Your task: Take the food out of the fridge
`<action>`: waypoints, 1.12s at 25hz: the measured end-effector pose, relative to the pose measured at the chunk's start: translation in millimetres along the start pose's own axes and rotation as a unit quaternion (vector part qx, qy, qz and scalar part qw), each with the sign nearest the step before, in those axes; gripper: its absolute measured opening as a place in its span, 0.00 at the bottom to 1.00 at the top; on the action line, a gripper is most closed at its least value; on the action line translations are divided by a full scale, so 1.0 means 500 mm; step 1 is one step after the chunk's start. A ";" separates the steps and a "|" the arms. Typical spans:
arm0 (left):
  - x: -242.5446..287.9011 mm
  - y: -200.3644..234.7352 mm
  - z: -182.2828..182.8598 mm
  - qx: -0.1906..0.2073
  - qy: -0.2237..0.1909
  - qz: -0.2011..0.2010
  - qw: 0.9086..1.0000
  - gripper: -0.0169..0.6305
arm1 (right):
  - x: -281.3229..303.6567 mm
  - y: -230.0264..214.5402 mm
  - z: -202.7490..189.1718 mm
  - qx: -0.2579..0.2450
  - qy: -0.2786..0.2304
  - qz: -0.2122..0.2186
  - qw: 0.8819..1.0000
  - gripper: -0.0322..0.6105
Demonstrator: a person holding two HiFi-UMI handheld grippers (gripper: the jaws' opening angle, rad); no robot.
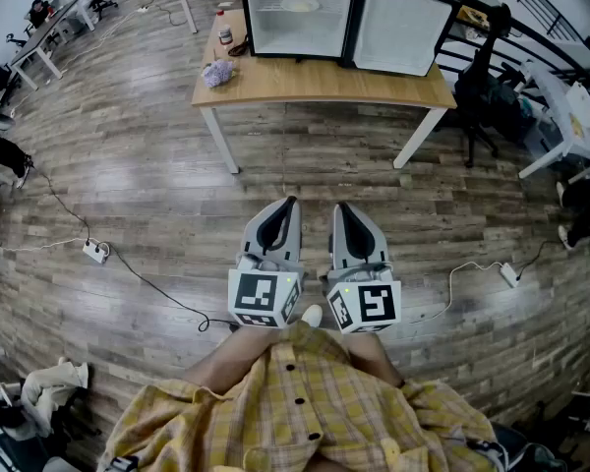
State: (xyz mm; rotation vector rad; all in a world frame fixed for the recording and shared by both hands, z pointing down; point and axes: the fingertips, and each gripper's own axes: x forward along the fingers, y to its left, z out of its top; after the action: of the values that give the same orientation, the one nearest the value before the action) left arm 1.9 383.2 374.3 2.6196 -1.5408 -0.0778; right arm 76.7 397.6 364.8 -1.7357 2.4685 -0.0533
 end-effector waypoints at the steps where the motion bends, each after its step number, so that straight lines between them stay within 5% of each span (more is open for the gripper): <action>1: 0.001 -0.005 0.000 0.002 -0.001 0.001 1.000 0.04 | -0.002 -0.001 0.001 -0.002 0.000 0.001 1.000 0.06; 18: 0.016 -0.055 -0.007 0.028 -0.006 0.008 1.000 0.04 | -0.022 -0.041 -0.002 0.001 -0.002 0.031 1.000 0.06; 28: 0.122 0.010 -0.036 0.038 0.002 0.006 0.999 0.04 | 0.085 -0.085 -0.054 -0.013 0.030 0.027 0.999 0.06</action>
State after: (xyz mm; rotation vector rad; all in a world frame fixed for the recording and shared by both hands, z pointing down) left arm 29.1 328.5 393.1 2.6662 -1.5892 -0.0129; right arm 98.9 341.9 392.2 -1.7006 2.5680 -0.0706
